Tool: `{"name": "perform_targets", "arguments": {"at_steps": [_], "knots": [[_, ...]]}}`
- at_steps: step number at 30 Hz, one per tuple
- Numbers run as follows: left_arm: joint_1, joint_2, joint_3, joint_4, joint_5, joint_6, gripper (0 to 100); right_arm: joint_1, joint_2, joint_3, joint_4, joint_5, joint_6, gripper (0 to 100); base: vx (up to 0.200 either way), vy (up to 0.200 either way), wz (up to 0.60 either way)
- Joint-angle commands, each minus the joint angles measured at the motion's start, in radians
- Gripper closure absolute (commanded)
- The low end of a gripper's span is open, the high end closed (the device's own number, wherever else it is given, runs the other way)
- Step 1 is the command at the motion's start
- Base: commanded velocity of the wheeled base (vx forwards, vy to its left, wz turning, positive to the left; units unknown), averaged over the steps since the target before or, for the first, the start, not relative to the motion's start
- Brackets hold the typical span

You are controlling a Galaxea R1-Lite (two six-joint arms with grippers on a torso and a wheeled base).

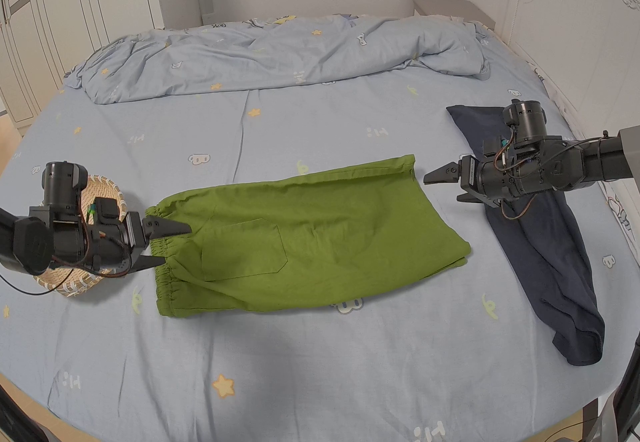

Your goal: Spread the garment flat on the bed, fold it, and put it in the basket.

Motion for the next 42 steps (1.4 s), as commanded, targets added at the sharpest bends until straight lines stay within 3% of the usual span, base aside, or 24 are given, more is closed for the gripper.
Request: {"name": "perform_targets", "arguments": {"at_steps": [1, 7, 21, 37, 38, 42], "knots": [[0.030, 0.017, 0.091, -0.033, -0.002, 0.061, 0, -0.011, -0.052, 0.048, 0.001, 0.008, -0.003, 0, 0.000, 0.000, 0.00], [0.096, 0.095, 0.100, -0.037, -0.010, 0.181, 0, -0.013, -0.057, 0.080, 0.000, 0.006, -0.003, 0, 0.000, 0.000, 0.00], [0.090, 0.244, 0.062, -0.134, -0.004, 0.185, 0, -0.003, -0.060, 0.092, -0.004, 0.006, -0.003, 0, 0.000, 0.000, 0.00], [0.044, 0.301, -0.016, -0.140, -0.010, 0.170, 0, -0.010, -0.057, 0.091, -0.007, 0.005, -0.001, 0, 0.000, 0.000, 0.00], [0.044, 0.299, -0.016, -0.139, -0.010, 0.170, 100, -0.010, -0.057, 0.091, -0.007, 0.005, -0.001, 0, 0.000, 0.000, 0.00], [0.044, 0.293, -0.018, -0.139, -0.010, 0.167, 100, -0.011, -0.055, 0.092, -0.005, 0.005, -0.003, 0, 0.000, 0.000, 0.00]]}}
